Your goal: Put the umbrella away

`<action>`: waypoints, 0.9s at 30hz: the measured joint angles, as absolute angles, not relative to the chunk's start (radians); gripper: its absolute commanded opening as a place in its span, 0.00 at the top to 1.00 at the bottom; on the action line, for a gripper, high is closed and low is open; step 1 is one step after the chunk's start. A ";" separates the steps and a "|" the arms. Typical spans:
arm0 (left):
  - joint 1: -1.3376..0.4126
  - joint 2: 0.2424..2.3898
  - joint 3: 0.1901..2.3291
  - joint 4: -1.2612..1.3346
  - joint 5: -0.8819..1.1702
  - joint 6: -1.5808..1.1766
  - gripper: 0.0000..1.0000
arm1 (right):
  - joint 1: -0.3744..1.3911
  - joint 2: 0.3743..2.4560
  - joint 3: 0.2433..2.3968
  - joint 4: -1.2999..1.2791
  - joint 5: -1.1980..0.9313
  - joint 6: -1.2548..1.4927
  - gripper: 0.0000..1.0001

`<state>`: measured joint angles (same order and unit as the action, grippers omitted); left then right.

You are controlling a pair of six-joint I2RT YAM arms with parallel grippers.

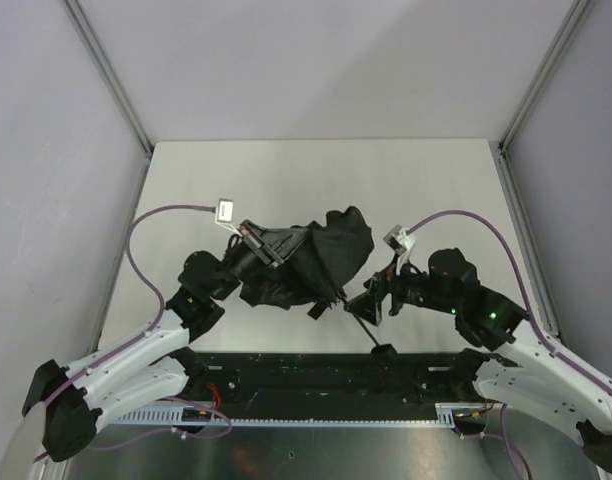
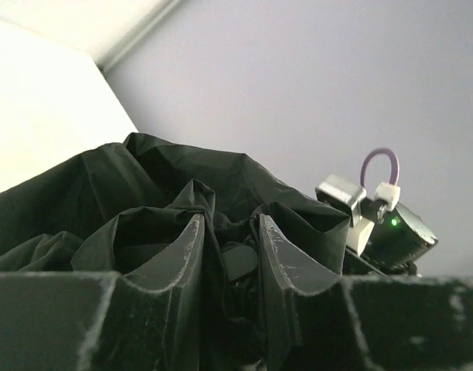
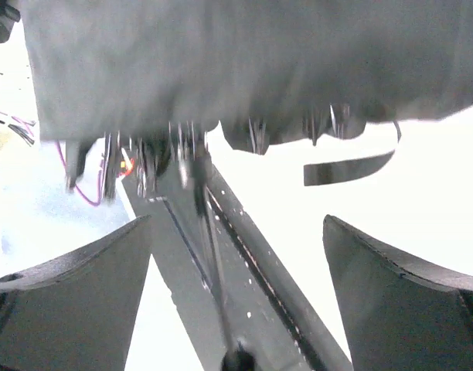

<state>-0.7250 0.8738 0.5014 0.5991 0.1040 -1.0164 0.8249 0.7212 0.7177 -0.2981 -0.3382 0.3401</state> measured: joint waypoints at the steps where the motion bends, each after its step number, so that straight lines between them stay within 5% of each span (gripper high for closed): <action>1: -0.718 0.863 0.499 0.608 0.096 -0.992 1.00 | 0.826 0.698 0.718 -0.336 -0.323 0.341 0.05; 10: -0.692 0.828 0.496 0.649 0.121 -0.765 1.00 | 0.826 0.589 0.860 -0.572 -0.232 0.357 0.01; 17: -0.692 0.831 0.496 0.649 0.226 -0.646 1.00 | 0.788 0.829 1.124 -0.487 -0.316 0.315 0.01; 27: -0.692 0.833 0.524 0.648 0.277 -0.652 1.00 | 0.813 1.117 1.126 -0.348 -0.391 0.282 0.01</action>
<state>-0.6922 0.8326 0.5240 0.6479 0.2771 -0.6521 0.8131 1.1168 1.1255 -0.3477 -0.3912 0.2825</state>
